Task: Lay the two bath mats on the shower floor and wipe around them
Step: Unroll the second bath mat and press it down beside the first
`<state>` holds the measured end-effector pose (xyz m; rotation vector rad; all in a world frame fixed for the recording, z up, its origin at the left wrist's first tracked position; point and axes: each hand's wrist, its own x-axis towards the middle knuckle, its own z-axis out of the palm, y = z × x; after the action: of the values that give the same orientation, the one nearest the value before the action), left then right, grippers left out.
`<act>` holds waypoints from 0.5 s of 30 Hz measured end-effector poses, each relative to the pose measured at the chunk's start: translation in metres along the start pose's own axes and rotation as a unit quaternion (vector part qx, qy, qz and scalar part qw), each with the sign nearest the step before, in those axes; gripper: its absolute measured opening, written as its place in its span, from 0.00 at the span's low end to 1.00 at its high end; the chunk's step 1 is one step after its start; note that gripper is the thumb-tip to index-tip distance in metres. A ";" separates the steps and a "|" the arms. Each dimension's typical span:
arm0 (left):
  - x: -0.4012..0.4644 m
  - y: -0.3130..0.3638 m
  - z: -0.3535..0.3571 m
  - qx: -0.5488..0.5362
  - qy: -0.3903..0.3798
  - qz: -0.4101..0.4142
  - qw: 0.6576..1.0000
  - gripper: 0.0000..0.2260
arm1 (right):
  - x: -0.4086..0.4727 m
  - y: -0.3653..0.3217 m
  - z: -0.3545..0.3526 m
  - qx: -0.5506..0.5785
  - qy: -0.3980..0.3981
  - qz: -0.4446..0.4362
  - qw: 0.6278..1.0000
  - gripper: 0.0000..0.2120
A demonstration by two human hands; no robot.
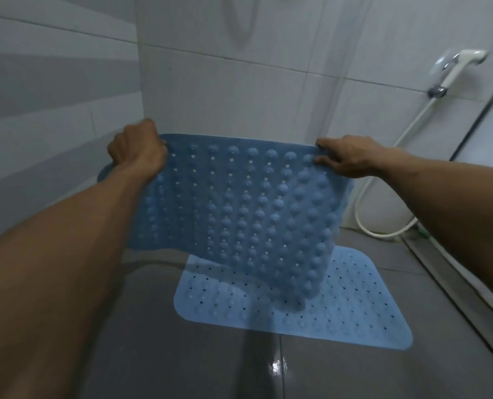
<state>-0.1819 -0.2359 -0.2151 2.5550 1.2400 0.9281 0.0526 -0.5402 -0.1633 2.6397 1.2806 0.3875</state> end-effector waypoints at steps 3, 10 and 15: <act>0.000 0.003 -0.007 0.022 0.006 0.076 0.997 0.08 | -0.016 0.011 -0.016 -0.071 0.051 0.017 0.996 0.18; 0.002 0.023 -0.021 0.044 -0.046 0.237 0.969 0.07 | -0.072 0.032 -0.029 -0.081 0.067 0.117 0.988 0.32; -0.005 0.049 -0.023 0.099 -0.198 0.284 0.933 0.10 | -0.100 0.045 -0.010 -0.093 0.010 0.130 0.987 0.36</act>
<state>-0.1655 -0.2738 -0.1800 3.1224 0.5082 0.3205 0.0231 -0.6458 -0.1564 2.6493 0.8582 0.5448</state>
